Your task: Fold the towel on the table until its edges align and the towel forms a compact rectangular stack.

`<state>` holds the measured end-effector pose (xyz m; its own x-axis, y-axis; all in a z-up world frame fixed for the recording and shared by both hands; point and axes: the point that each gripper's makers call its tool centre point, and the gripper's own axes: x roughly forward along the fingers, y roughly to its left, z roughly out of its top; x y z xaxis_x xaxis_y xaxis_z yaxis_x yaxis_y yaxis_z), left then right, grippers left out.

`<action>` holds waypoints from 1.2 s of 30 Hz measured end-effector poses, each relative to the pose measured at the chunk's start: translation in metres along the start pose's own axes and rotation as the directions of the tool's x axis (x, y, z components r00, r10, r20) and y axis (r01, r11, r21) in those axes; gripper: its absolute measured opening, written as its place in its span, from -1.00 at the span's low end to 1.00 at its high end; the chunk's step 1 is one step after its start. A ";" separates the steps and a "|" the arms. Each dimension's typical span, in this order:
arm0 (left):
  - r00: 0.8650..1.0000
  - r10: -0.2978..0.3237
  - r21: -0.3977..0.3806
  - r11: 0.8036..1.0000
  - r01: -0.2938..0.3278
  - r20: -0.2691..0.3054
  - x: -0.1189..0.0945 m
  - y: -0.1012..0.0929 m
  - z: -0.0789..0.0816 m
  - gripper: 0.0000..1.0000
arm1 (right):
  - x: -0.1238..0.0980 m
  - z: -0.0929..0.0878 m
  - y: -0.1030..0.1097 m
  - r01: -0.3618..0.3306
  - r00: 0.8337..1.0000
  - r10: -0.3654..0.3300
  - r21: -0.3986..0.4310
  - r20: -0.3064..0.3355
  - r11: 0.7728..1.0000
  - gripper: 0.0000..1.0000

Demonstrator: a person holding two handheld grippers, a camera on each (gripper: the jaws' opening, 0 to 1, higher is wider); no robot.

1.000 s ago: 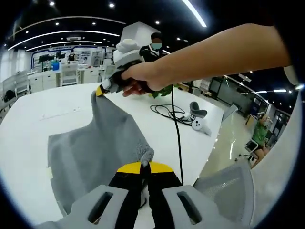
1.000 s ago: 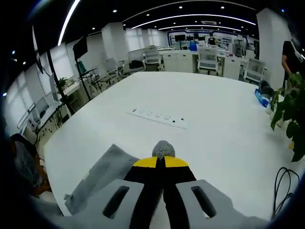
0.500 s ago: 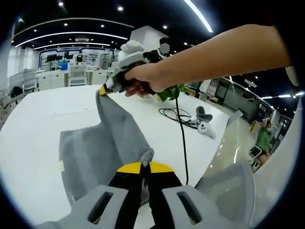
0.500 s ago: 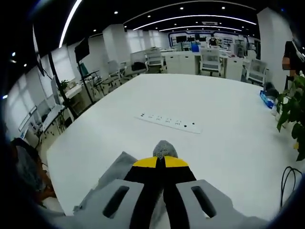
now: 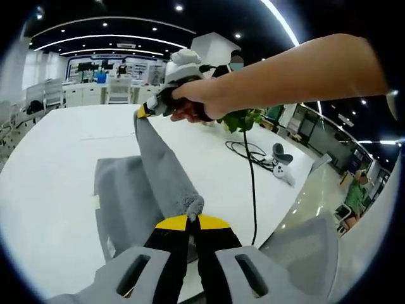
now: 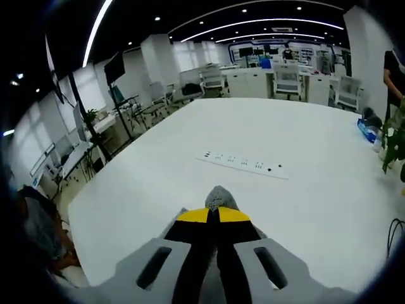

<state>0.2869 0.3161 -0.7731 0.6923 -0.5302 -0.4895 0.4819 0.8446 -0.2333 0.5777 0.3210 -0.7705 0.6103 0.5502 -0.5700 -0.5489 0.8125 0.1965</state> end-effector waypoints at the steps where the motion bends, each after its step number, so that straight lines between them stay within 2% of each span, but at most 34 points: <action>1: 1.000 0.009 -0.002 1.000 -0.009 -0.001 -0.002 0.005 0.000 -0.94 | 0.001 0.000 0.002 -0.001 1.000 0.001 -0.002 -0.001 1.000 -1.00; 7: 0.999 0.041 -0.007 0.999 -0.041 -0.033 -0.008 0.019 -0.007 -0.94 | 0.013 0.000 0.018 -0.019 1.000 0.019 -0.016 -0.006 1.000 -1.00; 16: 0.994 0.061 0.048 0.997 -0.057 -0.091 -0.009 0.034 -0.022 -0.94 | 0.034 -0.010 0.044 -0.057 0.998 0.055 -0.061 -0.027 0.997 -1.00; 28: 0.986 0.108 0.008 0.994 -0.108 -0.126 -0.016 0.061 -0.037 -0.94 | 0.053 -0.016 0.053 -0.064 0.997 0.061 -0.061 -0.043 0.996 -1.00; 36: 0.982 0.112 0.005 0.994 -0.112 -0.150 -0.019 0.066 -0.048 -0.94 | 0.065 -0.029 0.064 -0.090 0.994 0.086 -0.067 -0.067 0.994 -1.00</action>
<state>0.2797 0.3856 -0.8198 0.6535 -0.4155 -0.6326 0.4037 0.8984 -0.1730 0.5653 0.4029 -0.8182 0.5215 0.6038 -0.6028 -0.6385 0.7448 0.1936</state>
